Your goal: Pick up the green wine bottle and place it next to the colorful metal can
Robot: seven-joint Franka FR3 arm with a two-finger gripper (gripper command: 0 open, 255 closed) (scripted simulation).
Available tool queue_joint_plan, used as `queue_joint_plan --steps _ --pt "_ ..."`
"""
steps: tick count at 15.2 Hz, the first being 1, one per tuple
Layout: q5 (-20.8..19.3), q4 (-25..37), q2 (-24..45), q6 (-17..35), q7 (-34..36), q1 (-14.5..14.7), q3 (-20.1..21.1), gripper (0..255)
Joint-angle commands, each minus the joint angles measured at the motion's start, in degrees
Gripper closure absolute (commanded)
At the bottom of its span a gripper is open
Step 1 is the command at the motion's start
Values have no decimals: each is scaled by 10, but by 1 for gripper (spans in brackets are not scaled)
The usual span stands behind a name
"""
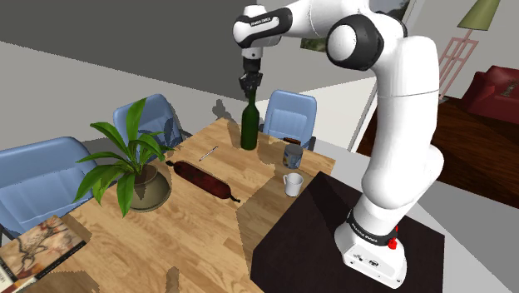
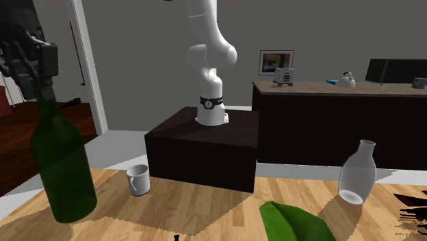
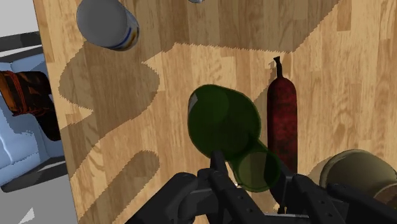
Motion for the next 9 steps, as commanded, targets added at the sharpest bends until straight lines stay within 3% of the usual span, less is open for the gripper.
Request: queue_joint_plan --steps 1,9 --pt "2 34 22 -12 -24 -17 -7 255" --pt "12 214 134 -82 -105 -84 -25 255"
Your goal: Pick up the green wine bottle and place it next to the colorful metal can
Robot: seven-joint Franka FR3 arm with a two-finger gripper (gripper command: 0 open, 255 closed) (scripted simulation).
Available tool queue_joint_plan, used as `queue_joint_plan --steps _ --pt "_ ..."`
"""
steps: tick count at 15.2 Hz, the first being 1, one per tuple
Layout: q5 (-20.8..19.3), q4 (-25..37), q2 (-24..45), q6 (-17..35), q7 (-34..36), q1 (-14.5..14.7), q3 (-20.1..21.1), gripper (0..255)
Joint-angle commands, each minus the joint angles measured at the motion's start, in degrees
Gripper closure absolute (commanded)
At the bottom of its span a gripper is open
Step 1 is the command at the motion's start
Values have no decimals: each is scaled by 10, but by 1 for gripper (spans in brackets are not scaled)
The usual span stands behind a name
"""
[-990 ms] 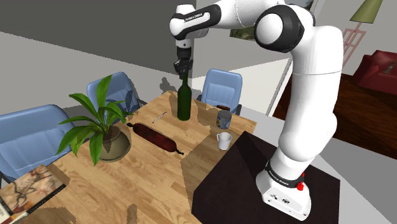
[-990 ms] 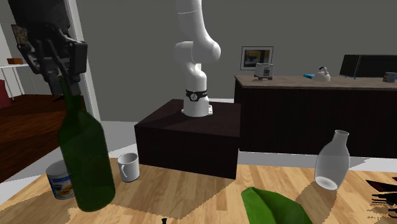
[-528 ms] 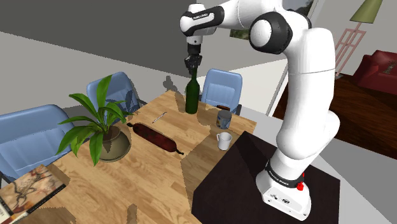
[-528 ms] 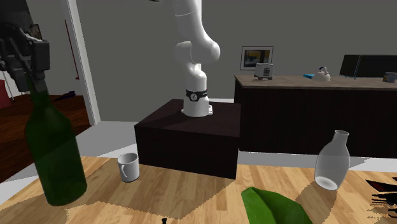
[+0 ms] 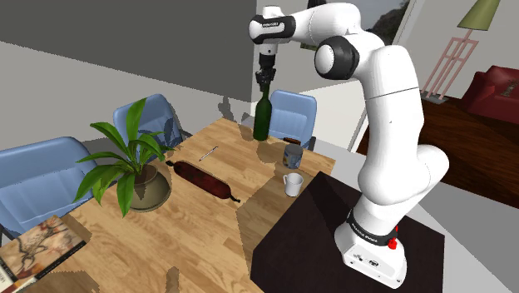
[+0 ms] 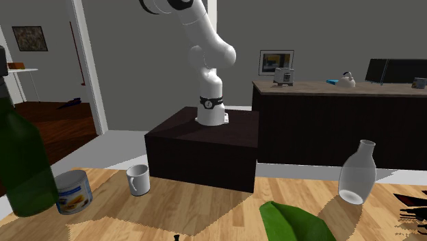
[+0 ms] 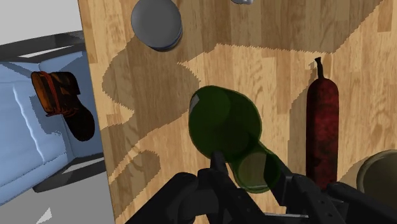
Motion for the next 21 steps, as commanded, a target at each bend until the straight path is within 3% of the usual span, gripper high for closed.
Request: queue_joint_plan --steps 1,21 --pt "2 53 30 -23 -18 -16 -3 255" --pt "4 -67 50 117 -21 -14 -2 255"
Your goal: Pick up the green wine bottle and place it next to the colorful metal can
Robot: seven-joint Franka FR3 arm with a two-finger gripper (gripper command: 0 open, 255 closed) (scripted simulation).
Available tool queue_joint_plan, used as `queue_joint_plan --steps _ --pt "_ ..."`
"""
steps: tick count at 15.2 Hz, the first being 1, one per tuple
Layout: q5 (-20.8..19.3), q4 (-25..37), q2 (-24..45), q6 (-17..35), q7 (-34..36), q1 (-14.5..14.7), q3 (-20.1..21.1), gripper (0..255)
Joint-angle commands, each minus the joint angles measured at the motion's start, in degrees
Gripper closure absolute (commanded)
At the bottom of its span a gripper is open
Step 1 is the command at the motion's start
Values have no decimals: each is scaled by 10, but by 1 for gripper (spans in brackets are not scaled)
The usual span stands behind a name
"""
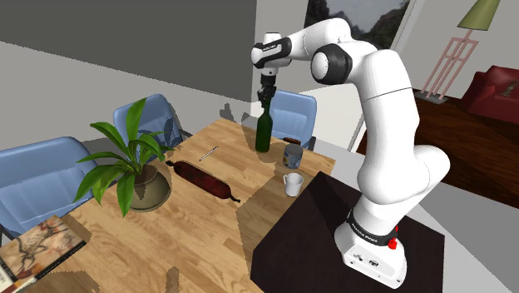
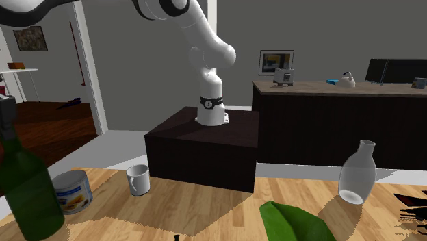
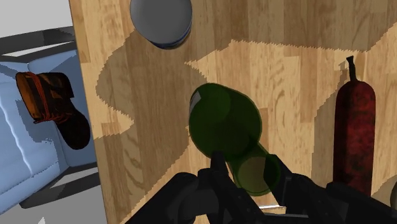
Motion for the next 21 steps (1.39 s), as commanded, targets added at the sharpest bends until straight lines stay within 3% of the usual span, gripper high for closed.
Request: queue_joint_plan --steps 1,13,21 --pt "0 -4 7 11 0 0 0 255" --pt "2 -31 49 81 -2 0 2 255" --pt "2 -31 49 81 -2 0 2 255"
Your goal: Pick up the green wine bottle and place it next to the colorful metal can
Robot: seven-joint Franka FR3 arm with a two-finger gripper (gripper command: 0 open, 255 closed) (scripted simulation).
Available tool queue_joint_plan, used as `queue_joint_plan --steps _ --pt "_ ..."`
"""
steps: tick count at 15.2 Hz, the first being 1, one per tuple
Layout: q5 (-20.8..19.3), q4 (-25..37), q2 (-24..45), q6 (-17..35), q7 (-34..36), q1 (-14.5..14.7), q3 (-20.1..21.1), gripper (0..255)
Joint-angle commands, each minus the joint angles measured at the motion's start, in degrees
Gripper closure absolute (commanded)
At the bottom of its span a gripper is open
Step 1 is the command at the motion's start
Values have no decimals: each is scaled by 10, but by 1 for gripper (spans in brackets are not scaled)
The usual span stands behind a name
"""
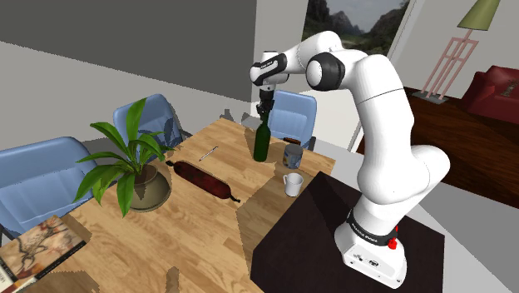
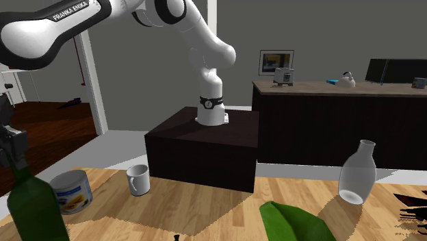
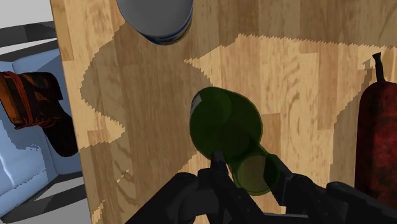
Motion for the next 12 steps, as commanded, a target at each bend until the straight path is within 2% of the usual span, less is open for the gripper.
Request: queue_joint_plan --steps 1,6,10,12 --pt "0 0 0 0 0 0 0 0" --pt "0 0 0 0 0 0 0 0" --pt "-1 26 -29 -54 1 0 -1 0" --pt "-1 26 -29 -54 1 0 -1 0"
